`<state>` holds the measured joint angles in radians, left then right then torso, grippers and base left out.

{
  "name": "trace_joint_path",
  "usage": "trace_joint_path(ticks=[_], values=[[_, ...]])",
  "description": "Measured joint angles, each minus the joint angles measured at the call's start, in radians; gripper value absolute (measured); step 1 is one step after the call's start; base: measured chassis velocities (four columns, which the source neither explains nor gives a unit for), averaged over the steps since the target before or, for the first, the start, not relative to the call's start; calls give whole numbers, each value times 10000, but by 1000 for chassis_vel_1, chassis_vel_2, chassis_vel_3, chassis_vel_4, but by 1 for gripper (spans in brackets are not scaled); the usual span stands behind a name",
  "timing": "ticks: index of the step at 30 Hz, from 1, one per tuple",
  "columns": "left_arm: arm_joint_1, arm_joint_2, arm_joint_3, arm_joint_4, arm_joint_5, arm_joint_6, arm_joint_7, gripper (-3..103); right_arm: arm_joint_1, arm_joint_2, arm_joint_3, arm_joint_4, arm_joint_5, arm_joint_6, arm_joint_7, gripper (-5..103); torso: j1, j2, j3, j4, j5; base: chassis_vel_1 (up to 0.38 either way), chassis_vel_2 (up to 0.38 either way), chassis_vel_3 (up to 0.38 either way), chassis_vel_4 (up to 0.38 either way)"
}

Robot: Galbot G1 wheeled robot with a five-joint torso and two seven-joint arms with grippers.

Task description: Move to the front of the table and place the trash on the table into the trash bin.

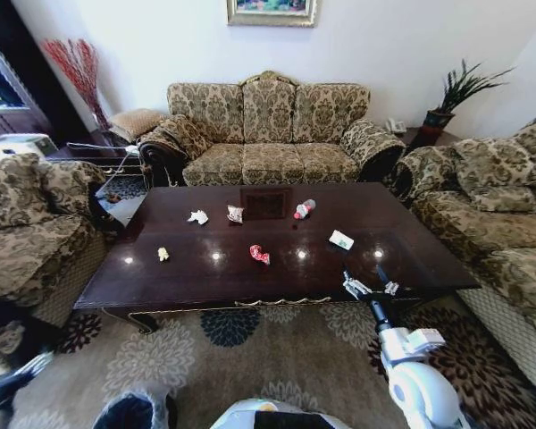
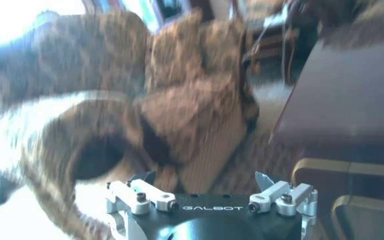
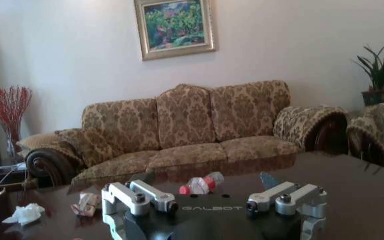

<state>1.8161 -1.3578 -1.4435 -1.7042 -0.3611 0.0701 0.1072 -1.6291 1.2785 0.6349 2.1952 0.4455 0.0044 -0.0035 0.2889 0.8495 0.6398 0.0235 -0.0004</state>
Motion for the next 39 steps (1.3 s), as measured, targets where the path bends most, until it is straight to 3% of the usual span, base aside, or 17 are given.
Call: trace_joint_path(ticks=[3,8,12,17,19,24,35,39], values=[[126,304,628,1046,-552,237,251,98,120,-73,-64,-221,96,12,-70,100,0,0,0,-4,-4,0,0,0,0],[244,581,1174,1747,-715,558,736,101,198,-95,-132,-308,121,18,-137,100,1,0,0,-2,6,0,0,0,0],[221,887,1594,2713,-127,679,1116,97,230,-94,-158,-319,122,13,-166,100,0,0,0,-2,1,0,0,0,0],[105,1303,1901,4108,1088,349,1669,97,221,-183,-148,-230,99,-101,-167,100,0,0,0,-3,4,0,0,0,0],[21,1475,2134,4955,1669,-244,2113,97,200,-203,-117,-134,59,-190,-146,100,0,0,0,0,2,0,0,0,0],[-124,1521,2465,5578,1984,-704,2790,97,64,-155,-133,-76,-198,-251,-122,100,0,0,0,-2,2,0,0,0,0],[-562,1499,3287,5784,2124,-773,3048,97,-23,69,-185,-61,-590,-349,-15,100,1,0,1,-3,2,0,0,0,0],[-1139,1562,3658,6508,2817,-945,2782,97,-18,121,-211,-254,-718,-382,102,100,1,0,1,-1,0,0,0,0,0]])
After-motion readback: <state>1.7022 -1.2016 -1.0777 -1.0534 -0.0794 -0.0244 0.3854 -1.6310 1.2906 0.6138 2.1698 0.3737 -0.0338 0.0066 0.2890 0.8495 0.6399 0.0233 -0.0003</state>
